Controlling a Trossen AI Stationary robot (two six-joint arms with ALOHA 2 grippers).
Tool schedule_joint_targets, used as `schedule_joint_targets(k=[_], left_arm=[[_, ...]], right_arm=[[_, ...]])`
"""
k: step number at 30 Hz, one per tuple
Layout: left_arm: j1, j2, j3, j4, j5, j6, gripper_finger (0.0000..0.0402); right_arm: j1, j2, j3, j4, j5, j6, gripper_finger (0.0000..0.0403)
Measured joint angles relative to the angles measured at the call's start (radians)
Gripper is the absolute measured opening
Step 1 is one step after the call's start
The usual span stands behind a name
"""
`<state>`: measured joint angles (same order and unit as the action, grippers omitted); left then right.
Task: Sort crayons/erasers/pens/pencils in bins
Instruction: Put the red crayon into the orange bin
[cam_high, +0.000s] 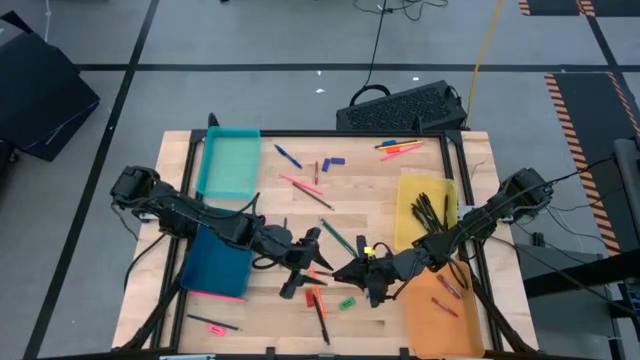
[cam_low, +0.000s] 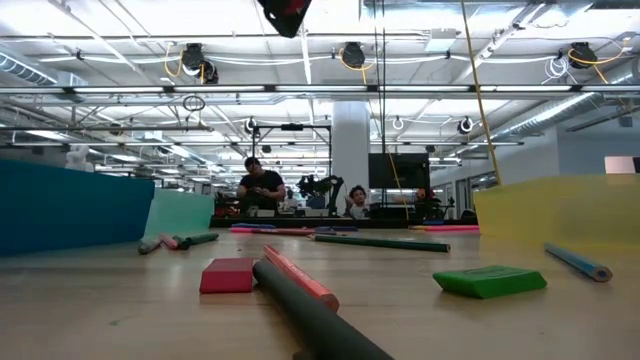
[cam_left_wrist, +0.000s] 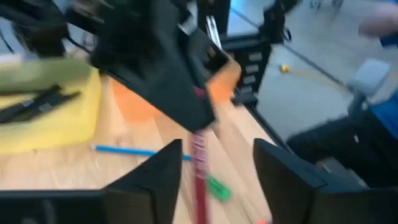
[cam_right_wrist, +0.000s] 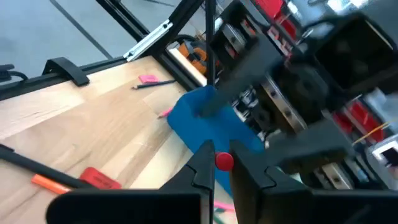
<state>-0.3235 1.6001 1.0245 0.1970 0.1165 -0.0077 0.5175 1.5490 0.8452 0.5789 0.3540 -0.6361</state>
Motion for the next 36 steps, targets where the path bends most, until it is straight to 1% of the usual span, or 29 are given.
schedule_joint_targets(k=[2,4,6,7,9,11,15,19,23,25,28,32,36], left_arm=[[-0.011,-0.012,0.0,-0.064,-0.001,0.003,0.0221],[-0.02,-0.031,0.0,-0.137,-0.001,-0.013,0.0229],[-0.023,-0.053,0.001,-0.219,-0.018,-0.06,0.0229],[-0.027,-0.068,0.0,-0.275,-0.034,-0.088,0.0226],[-0.028,-0.094,0.0,-0.334,-0.073,-0.146,0.0217],[-0.028,-0.126,0.001,-0.414,-0.13,-0.191,0.0205],[-0.028,-0.161,0.0,-0.5,-0.201,-0.262,0.0184],[-0.035,-0.167,0.0,-0.504,-0.23,-0.241,0.0166],[-0.039,-0.166,0.0,-0.49,-0.233,-0.223,0.0151],[-0.039,-0.166,0.0,-0.493,-0.233,-0.237,0.0148],[-0.04,-0.174,0.0,-0.491,-0.229,-0.24,0.0148],[-0.042,-0.173,0.0,-0.483,-0.233,-0.187,0.0147],[-0.037,-0.174,0.0,-0.474,-0.267,-0.158,0.0147]], right_arm=[[0.0,0.0,0.0,-0.014,0.0,0.037,0.0018],[0.006,0.0,0.004,-0.038,0.007,0.09,0.0018],[0.017,0.0,0.038,-0.136,0.007,0.17,0.0018],[0.022,0.0,0.066,-0.215,0.007,0.217,0.0018],[0.035,0.0,0.137,-0.409,0.007,0.325,0.0018],[0.046,0.0,0.209,-0.595,0.003,0.435,0.0018],[0.085,0.0,0.366,-0.877,-0.018,0.622,0.0018],[0.134,0.0,0.531,-1.189,-0.028,0.766,0.002],[0.163,0.0,0.694,-1.477,-0.044,1.015,0.002],[0.166,0.0,0.744,-1.572,-0.076,1.145,0.002],[0.165,0.0,0.769,-1.656,-0.169,1.332,0.002],[0.148,0.006,0.769,-1.756,-0.344,1.566,0.002],[0.143,0.01,0.769,-1.945,-0.531,1.805,0.002]])
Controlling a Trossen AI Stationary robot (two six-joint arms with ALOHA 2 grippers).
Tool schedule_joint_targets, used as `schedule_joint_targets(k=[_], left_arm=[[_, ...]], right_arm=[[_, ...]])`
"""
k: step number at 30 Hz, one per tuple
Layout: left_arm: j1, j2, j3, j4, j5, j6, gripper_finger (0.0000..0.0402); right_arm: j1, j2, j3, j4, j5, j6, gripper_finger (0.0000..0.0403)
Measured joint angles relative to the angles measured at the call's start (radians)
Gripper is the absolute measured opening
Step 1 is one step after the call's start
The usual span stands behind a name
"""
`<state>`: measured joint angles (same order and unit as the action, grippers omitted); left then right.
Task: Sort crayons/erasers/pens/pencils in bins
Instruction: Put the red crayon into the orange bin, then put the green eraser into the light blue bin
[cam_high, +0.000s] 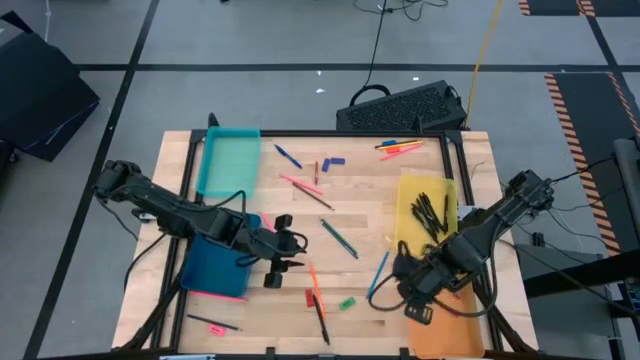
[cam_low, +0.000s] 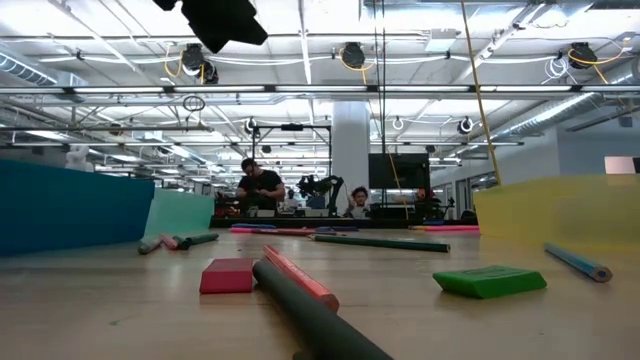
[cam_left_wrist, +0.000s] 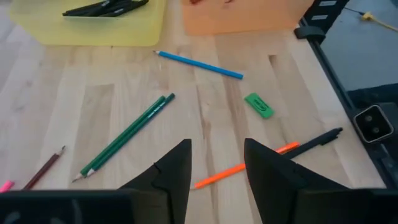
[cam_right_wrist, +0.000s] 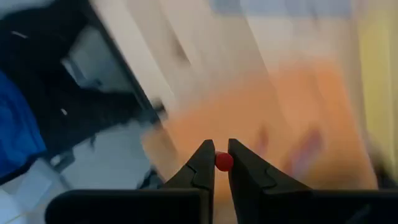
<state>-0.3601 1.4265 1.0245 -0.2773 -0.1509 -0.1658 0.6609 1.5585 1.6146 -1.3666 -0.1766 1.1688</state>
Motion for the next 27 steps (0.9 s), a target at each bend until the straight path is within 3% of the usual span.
schedule_joint_targets(k=[4,8,15,19,23,27], left_arm=[[-0.001,0.0,0.0,-0.001,-0.001,-0.005,0.0147],[-0.014,0.0,0.0,-0.006,0.0,-0.002,0.0147],[-0.022,0.0,0.0,-0.01,0.001,-0.002,0.0147],[-0.022,0.0,0.0,-0.01,0.001,-0.002,0.0147],[-0.021,0.0,0.0,-0.011,-0.041,-0.002,0.0147],[-0.016,0.0,0.0,-0.01,-0.118,0.0,0.0147]], right_arm=[[0.025,-0.001,-0.025,-0.145,-0.116,0.155,0.002],[0.062,-0.001,-0.117,-0.141,-0.145,0.211,0.002],[0.087,-0.001,-0.395,0.08,-0.19,0.264,0.002],[0.086,0.0,-0.565,0.3,-0.195,0.287,0.0025],[0.086,0.0,-0.695,0.523,-0.195,0.291,0.0059],[0.068,-0.001,-0.725,0.545,-0.195,0.265,0.011]])
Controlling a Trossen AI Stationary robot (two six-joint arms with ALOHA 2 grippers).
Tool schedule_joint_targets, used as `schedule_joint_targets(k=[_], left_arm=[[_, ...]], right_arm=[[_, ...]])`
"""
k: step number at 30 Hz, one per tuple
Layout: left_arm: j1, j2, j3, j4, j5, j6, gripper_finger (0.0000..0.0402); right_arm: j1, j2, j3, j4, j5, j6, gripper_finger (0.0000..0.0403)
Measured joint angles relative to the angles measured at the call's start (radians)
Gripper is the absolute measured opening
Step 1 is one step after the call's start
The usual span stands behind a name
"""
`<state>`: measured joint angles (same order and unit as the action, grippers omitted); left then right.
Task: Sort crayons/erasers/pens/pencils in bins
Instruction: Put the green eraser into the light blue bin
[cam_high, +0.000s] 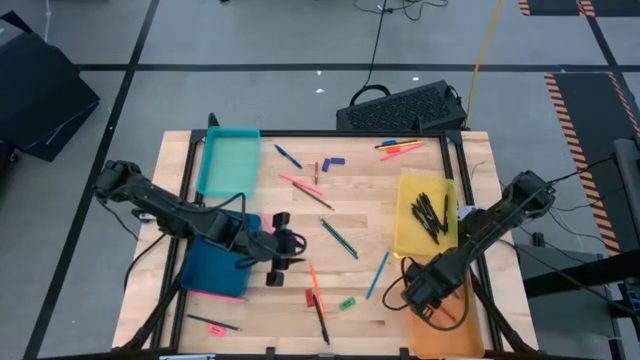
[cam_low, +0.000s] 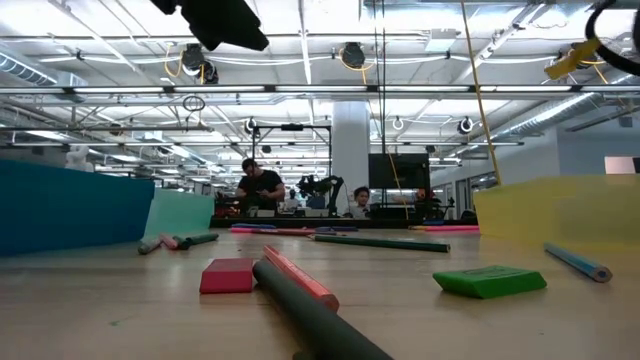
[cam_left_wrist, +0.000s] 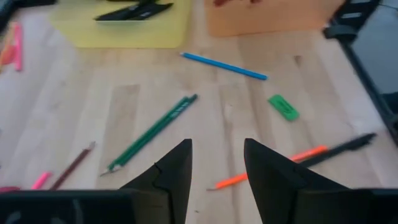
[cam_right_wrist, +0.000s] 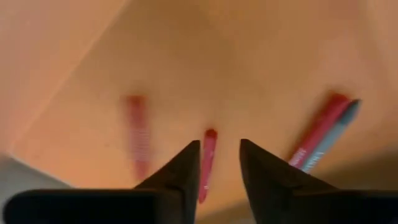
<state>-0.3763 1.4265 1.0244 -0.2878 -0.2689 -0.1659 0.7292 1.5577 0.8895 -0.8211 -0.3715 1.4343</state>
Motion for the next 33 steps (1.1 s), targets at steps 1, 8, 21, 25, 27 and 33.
schedule_joint_targets(k=[1,8,21,25,27,33], left_arm=[[0.007,0.0,0.0,-0.001,-0.007,0.001,0.0147],[0.103,0.0,0.0,-0.078,0.003,-0.019,0.0148],[-0.016,0.0,-0.001,-0.137,0.034,-0.051,0.0161],[-0.115,0.0,-0.001,-0.129,0.036,-0.082,0.0153],[-0.156,0.0,-0.001,-0.13,0.037,-0.124,0.0153],[-0.245,0.0,-0.001,-0.153,0.035,-0.234,0.0154]], right_arm=[[-0.007,-0.004,0.011,-0.025,0.001,-0.007,0.0122],[-0.068,-0.056,0.251,-0.338,0.161,-0.145,0.0152],[-0.194,0.074,0.393,0.439,0.602,-1.255,0.0163],[-0.198,0.212,0.393,0.671,0.56,-1.459,0.0161],[-0.218,0.283,0.416,0.711,0.504,-1.482,0.0161],[-0.295,0.49,0.581,0.706,0.347,-1.576,0.0174]])
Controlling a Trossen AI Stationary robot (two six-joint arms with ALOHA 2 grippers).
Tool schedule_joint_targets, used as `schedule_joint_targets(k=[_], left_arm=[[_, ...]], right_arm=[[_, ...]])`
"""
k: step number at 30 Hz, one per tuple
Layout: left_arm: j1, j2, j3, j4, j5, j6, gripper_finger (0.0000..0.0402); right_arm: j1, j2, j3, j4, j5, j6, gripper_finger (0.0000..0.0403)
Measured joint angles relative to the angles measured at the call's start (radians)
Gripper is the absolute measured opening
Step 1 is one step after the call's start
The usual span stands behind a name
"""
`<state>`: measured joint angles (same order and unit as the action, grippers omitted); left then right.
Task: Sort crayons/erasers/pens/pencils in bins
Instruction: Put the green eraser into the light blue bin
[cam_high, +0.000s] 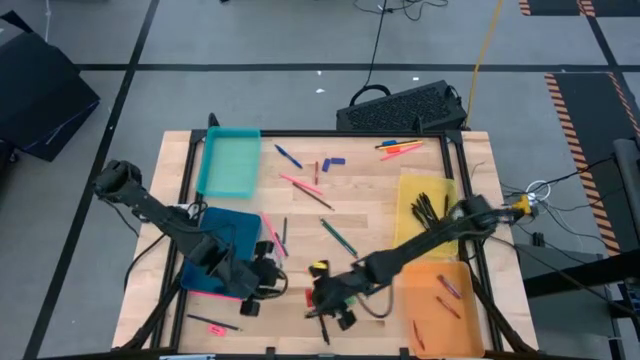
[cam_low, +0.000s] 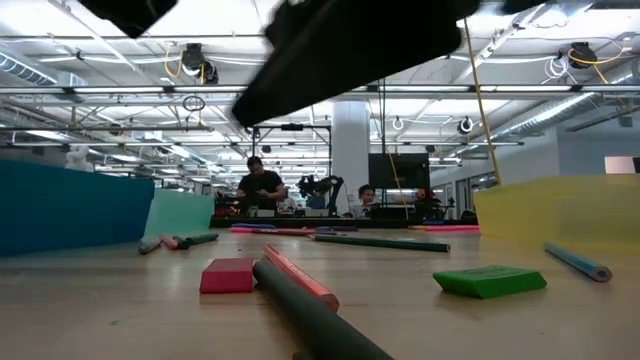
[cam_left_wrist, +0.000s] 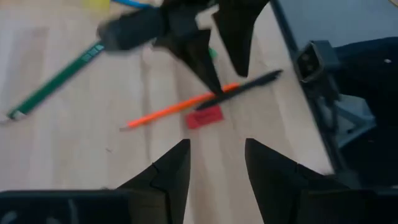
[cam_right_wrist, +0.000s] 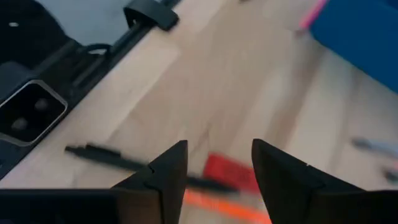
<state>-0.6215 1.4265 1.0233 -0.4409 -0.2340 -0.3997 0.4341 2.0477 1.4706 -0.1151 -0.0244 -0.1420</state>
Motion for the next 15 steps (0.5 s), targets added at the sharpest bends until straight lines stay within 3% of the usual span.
schedule_joint_targets(k=[3,8,12,15], left_arm=[[-0.026,0.0,0.0,-0.041,-0.002,-0.057,0.0154],[-0.064,0.0,0.0,-0.112,-0.047,-0.154,0.0154],[-0.086,0.0,0.0,-0.126,-0.061,-0.164,0.0154],[-0.094,0.0,0.0,-0.126,-0.098,-0.16,0.0154]], right_arm=[[-0.032,0.088,0.097,-0.051,-0.081,-0.062,0.0189],[-0.049,0.12,0.14,-0.305,-0.083,-0.158,0.0205],[0.0,0.104,0.141,-0.536,-0.077,-0.113,0.0205],[0.059,0.102,0.142,-0.606,-0.032,-0.065,0.0206]])
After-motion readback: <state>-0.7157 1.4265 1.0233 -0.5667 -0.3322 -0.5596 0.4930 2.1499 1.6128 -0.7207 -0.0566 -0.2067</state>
